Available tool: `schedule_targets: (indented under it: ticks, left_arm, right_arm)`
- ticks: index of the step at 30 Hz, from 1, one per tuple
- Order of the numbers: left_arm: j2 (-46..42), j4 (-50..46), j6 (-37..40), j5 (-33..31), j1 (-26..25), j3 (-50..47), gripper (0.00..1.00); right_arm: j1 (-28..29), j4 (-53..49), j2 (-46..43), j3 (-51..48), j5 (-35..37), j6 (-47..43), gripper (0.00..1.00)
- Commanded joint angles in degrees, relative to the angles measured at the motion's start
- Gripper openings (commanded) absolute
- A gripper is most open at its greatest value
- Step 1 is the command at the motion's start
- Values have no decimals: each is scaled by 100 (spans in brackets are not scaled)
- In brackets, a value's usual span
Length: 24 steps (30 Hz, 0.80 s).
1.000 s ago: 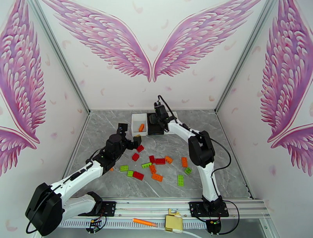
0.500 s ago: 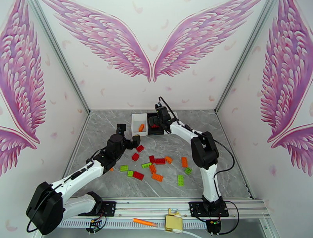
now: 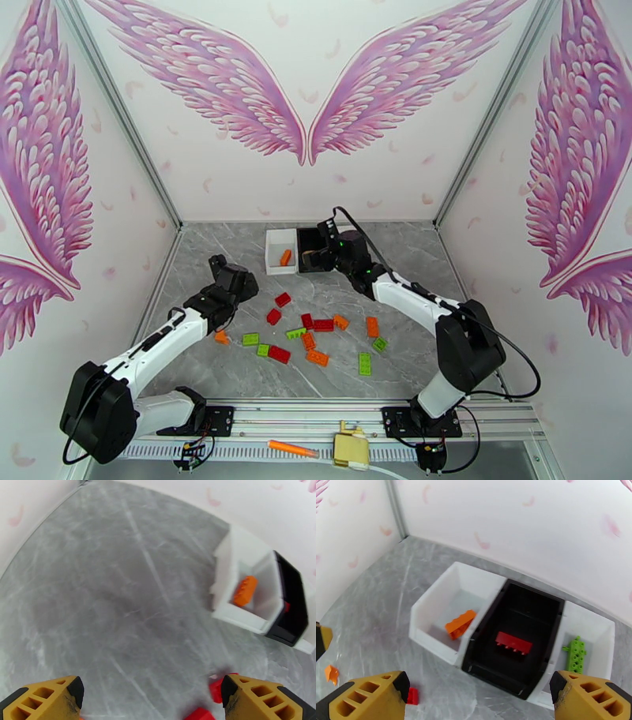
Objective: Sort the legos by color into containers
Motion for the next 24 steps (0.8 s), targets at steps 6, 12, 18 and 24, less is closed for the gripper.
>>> schedule_targets:
  ticks: [6, 12, 18, 24]
  left_arm:
    - [-23, -1612, -2469, 2, 129, -225, 95]
    - [-161, -1597, -3297, 320, 413, -769, 94]
    - [-138, -1394, -3661, 678, 492, -1014, 90]
    - [-57, -1024, -3763, 977, 600, -1243, 85]
  right_arm:
    - [311, 219, 82, -72, -590, -276, 99]
    - [349, 41, 272, 150, -391, -392, 99]
    - [365, 4, 321, 185, -369, -397, 99]
    - [380, -37, 343, 172, -293, -373, 99]
